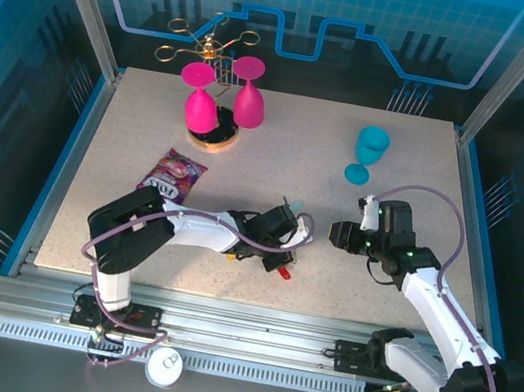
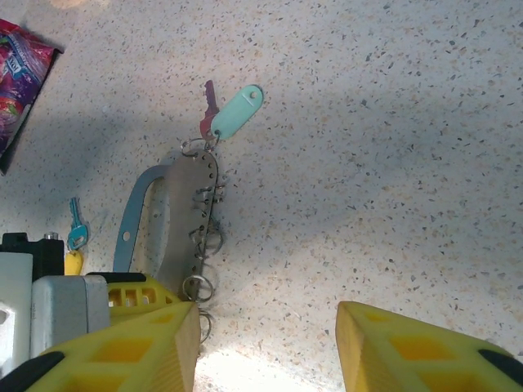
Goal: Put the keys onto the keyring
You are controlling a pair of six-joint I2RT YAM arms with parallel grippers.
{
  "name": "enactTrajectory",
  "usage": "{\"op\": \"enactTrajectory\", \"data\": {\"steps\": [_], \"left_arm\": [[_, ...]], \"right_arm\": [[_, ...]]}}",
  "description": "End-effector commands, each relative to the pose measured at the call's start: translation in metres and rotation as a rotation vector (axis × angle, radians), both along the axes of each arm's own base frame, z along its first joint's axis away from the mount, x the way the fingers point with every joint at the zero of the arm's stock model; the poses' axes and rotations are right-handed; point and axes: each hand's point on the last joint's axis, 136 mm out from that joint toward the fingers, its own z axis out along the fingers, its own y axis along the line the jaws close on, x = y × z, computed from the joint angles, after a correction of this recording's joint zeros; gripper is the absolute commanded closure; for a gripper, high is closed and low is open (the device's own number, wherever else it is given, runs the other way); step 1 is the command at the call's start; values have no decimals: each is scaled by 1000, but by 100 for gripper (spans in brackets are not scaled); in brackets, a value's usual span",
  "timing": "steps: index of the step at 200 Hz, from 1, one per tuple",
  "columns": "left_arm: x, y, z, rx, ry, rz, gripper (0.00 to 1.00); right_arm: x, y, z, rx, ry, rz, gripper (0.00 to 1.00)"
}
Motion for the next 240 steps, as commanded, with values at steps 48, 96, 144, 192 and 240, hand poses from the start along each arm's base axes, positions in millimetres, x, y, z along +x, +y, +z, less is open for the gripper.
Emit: {"op": "enactTrajectory", "data": {"steps": [48,96,144,192,240], "left_arm": [[-3,-16,-1,-27,34,-41,87],[1,-20,-2,-32,41,-42,77],[4,-23,-3,-33,40,-28,76],[16,-24,1,-54,-6,19,89],[23,-18,19,-126,-90,41,100]], "right_arm": [[0,-5,-1,4,15,-28,52],[-1,-6,0,6,15,-32,52],[-2,-6,0,10,16,-33,52],[-5,-7,-1,10,21,-36,52],[-7,-9,2,6,5,-32,52]]}}
